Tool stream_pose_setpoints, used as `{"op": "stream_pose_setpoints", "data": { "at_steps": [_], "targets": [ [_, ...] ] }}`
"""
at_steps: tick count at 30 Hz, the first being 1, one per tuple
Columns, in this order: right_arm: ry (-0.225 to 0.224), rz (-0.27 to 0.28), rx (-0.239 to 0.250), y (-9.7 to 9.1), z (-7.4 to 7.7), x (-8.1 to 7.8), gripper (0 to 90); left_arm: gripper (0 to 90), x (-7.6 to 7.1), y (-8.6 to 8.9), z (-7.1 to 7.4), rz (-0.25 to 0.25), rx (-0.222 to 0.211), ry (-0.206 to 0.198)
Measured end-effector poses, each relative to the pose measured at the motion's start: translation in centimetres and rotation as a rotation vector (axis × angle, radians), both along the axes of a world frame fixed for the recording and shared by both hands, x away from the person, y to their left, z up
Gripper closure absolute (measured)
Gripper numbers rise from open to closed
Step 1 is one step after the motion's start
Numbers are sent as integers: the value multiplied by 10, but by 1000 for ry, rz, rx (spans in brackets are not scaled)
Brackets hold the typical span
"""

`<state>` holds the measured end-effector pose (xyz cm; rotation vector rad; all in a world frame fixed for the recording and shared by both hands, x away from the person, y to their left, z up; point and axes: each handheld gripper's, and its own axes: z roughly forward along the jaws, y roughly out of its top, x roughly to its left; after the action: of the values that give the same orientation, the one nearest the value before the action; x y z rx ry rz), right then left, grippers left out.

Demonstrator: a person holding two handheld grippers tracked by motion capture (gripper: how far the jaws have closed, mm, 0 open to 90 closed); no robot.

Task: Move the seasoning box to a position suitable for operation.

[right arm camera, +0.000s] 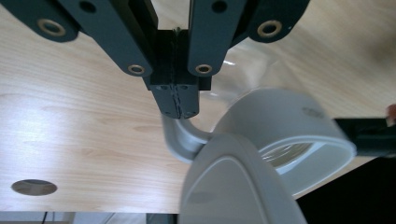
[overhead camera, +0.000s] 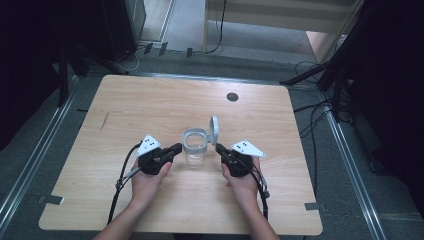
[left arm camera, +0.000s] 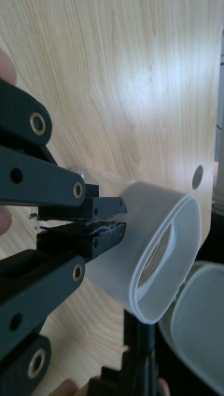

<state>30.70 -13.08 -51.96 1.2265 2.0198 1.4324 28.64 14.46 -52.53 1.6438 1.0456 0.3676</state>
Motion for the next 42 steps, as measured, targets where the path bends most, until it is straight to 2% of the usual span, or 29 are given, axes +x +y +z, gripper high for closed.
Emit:
{"op": "stream_pose_setpoints", "data": {
  "at_steps": [4, 7, 9, 12, 13, 15, 17, 20, 23, 26, 28, 30, 37, 42],
  "targets": [
    [9, -23, 8, -2, -1, 15, 900, 863, 3, 0, -2, 18, -22, 19],
    [32, -37, -5, -3, -4, 26, 900, 863, 10, 4, -1, 44, -28, 24],
    [39, -54, 19, -5, -3, 28, 900, 862, 19, 6, 0, 67, -32, 30],
    [36, -78, 54, -6, -2, 17, 900, 864, 36, 9, 2, 82, -47, 48],
    [29, -76, 58, -5, -2, 12, 900, 870, 41, 9, 3, 82, -40, 48],
    [11, -61, 51, -2, -2, -1, 900, 879, 50, 8, 4, 79, -17, 29],
    [0, -40, 46, 3, -1, -14, 900, 890, 57, 7, 5, 81, -28, 20],
    [22, -40, 67, 11, 1, -24, 900, 900, 66, 6, 6, 58, -43, 20],
    [41, -43, 71, 18, 0, -28, 900, 900, 73, 4, 7, 8, -58, 27],
    [39, -55, 64, 25, 0, -30, 900, 900, 75, 1, 8, -24, -42, 26],
    [48, -72, 64, 28, 0, -30, 900, 894, 75, 1, 8, -25, -35, 32],
    [48, -83, 57, 30, 1, -29, 900, 892, 76, 2, 7, -39, -48, 44],
    [48, -122, 42, 35, 2, -26, 900, 900, 72, -1, 8, -72, -14, 41],
    [38, -160, 16, 35, 3, -26, 900, 900, 58, -3, 13, -84, 10, 26]
  ]
}}
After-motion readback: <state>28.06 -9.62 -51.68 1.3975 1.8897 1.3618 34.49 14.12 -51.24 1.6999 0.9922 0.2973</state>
